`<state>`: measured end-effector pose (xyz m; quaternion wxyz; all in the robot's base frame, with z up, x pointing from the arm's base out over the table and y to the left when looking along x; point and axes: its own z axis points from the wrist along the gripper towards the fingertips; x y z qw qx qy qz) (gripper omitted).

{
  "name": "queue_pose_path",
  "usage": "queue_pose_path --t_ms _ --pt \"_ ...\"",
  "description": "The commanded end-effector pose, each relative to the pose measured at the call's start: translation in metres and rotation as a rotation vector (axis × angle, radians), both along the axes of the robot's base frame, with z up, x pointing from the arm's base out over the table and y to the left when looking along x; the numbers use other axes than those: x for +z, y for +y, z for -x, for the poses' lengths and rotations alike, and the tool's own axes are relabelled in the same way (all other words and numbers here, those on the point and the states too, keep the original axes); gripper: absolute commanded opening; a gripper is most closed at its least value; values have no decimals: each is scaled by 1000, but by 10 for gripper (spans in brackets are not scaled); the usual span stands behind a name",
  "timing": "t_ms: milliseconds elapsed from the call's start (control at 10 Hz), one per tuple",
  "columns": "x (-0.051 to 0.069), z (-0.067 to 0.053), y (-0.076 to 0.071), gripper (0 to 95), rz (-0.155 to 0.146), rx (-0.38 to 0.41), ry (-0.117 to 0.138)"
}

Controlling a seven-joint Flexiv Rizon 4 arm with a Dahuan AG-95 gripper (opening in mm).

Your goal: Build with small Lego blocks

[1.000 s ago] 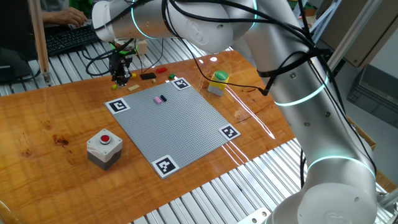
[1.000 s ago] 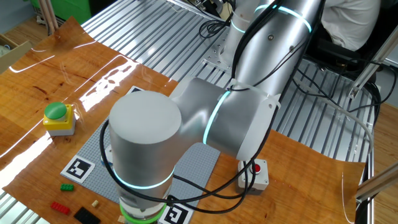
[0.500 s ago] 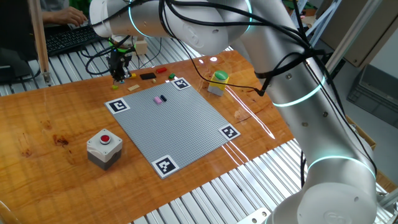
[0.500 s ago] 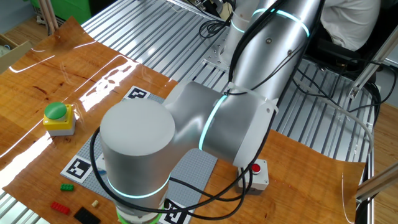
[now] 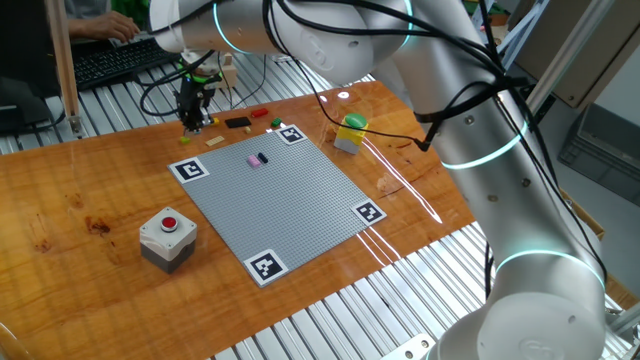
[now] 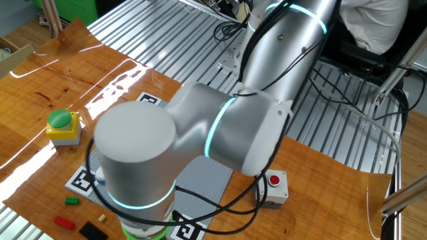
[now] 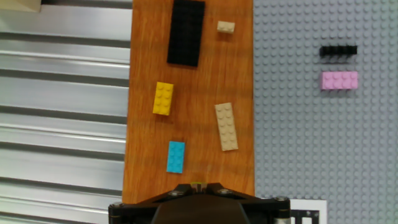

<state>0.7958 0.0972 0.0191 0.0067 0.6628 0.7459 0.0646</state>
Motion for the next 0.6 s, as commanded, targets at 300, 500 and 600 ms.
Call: queue_pose_path --t_ms 300,500,600 --pt "1 2 0 380 -1 -52 40" --pt "1 2 0 380 4 -66 42" --pt "1 2 0 380 4 -68 42"
